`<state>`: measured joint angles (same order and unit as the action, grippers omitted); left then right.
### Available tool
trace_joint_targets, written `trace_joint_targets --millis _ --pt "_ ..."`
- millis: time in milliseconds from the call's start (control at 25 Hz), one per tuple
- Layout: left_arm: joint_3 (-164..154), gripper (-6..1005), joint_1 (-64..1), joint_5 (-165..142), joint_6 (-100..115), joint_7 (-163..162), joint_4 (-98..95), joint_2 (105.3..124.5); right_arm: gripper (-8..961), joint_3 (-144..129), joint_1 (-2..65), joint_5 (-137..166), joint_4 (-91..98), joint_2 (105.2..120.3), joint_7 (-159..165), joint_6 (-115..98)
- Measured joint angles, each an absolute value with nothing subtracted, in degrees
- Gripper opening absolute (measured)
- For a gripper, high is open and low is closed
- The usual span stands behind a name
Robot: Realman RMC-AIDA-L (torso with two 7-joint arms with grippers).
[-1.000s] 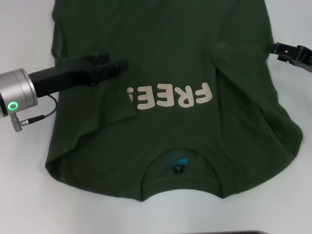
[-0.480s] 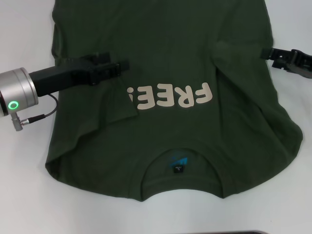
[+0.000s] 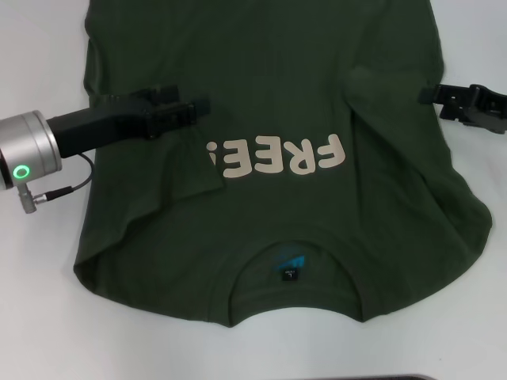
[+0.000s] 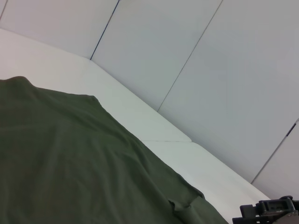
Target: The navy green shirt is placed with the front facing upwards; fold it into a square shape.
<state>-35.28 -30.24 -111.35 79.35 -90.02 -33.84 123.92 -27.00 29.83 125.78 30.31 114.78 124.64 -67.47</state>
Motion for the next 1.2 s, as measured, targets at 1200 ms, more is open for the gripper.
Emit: trace_joint_targets --millis 1200 --pt "-35.3 779 -30.8 -111.4 78.9 -89.9 -33.7 123.92 670 -31.2 30.2 125.5 29.9 115.39 124.7 -65.3"
